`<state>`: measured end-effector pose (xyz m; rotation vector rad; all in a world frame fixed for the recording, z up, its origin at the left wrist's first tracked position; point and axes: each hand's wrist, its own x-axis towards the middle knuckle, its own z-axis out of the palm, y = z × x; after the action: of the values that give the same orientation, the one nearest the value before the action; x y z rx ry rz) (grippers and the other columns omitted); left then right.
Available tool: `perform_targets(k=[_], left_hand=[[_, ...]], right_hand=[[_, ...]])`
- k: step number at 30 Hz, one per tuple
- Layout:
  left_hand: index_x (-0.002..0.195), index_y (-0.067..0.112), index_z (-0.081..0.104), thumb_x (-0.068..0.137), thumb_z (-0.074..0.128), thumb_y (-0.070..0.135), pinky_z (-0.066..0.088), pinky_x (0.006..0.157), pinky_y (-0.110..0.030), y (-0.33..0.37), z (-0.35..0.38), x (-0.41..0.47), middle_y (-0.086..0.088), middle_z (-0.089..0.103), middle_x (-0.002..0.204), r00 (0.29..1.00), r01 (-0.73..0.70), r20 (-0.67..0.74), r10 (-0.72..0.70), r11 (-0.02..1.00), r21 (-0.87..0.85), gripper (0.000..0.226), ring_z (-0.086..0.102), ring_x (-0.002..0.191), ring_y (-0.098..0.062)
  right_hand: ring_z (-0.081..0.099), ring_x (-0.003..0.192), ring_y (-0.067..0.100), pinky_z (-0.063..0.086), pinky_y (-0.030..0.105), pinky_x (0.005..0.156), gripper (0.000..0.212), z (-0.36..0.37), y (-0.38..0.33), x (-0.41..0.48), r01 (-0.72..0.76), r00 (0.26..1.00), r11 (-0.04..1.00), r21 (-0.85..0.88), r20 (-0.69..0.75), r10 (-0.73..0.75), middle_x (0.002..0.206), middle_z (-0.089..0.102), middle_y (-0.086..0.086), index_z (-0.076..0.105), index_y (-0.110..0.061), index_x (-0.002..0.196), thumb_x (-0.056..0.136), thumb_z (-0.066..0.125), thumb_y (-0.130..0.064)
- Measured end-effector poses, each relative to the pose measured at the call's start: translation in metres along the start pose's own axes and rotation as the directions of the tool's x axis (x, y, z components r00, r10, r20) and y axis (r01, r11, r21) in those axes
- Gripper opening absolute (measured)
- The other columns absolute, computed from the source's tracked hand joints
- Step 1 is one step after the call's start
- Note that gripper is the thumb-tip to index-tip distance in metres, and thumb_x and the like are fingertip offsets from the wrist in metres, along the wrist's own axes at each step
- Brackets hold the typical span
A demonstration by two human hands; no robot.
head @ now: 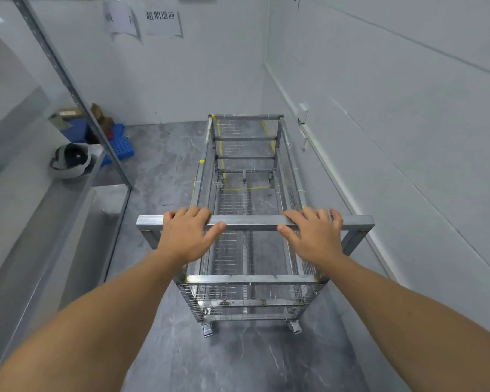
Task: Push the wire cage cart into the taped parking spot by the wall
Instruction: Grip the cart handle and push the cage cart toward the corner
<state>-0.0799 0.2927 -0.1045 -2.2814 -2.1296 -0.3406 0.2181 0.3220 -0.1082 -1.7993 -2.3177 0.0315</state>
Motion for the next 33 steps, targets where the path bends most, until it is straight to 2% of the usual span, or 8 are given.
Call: perform_targets(k=[8,13,17,26,33], left_hand=[[0.092,0.032,0.044,0.090,0.019,0.073,0.025,0.086,-0.038,-0.029,0.007,0.074,0.010,0.049,0.090,1.000,-0.018,0.009,0.018,1.000,0.004,0.048,0.043,0.088,-0.016],[0.098,0.029,0.052,0.091,0.022,0.071,0.022,0.086,-0.036,-0.039,0.015,0.127,0.011,0.051,0.093,1.000,-0.016,0.009,0.016,1.000,0.001,0.052,0.041,0.090,-0.014],[0.098,0.028,0.053,0.091,0.019,0.072,0.026,0.088,-0.039,-0.046,0.022,0.172,0.009,0.052,0.093,1.000,-0.009,-0.001,0.009,1.000,0.007,0.057,0.045,0.090,-0.016],[0.101,0.027,0.055,0.087,0.013,0.075,0.025,0.088,-0.038,-0.052,0.035,0.273,0.008,0.056,0.096,1.000,0.011,0.007,-0.011,1.000,-0.003,0.066,0.045,0.093,-0.015],[0.099,0.029,0.051,0.089,0.016,0.073,0.024,0.088,-0.039,-0.063,0.046,0.350,0.008,0.054,0.097,0.999,0.019,0.034,-0.018,1.000,-0.006,0.057,0.047,0.096,-0.018]], right_hand=[[0.044,0.118,0.022,0.008,0.053,0.112,0.048,0.008,-0.002,0.076,-0.015,0.999,1.000,0.022,0.047,0.014,0.117,0.056,-0.010,0.050,-0.046,0.126,0.093,0.026,-0.071],[0.044,0.117,0.023,0.008,0.053,0.112,0.047,0.014,0.005,0.128,-0.010,0.999,0.999,0.031,0.045,0.009,0.116,0.056,-0.009,0.051,-0.045,0.124,0.094,0.025,-0.070],[0.044,0.115,0.023,0.009,0.054,0.111,0.042,0.020,0.014,0.173,0.011,1.000,0.999,0.046,0.029,-0.013,0.110,0.055,-0.010,0.051,-0.044,0.119,0.094,0.028,-0.069],[0.044,0.116,0.023,0.008,0.053,0.111,0.044,0.031,0.042,0.276,0.028,0.999,0.999,0.040,0.045,-0.030,0.116,0.055,-0.009,0.051,-0.045,0.126,0.094,0.030,-0.068],[0.044,0.118,0.023,0.009,0.053,0.111,0.047,0.041,0.060,0.357,0.027,0.998,1.000,0.015,0.059,-0.028,0.117,0.056,-0.010,0.049,-0.046,0.127,0.093,0.027,-0.070]])
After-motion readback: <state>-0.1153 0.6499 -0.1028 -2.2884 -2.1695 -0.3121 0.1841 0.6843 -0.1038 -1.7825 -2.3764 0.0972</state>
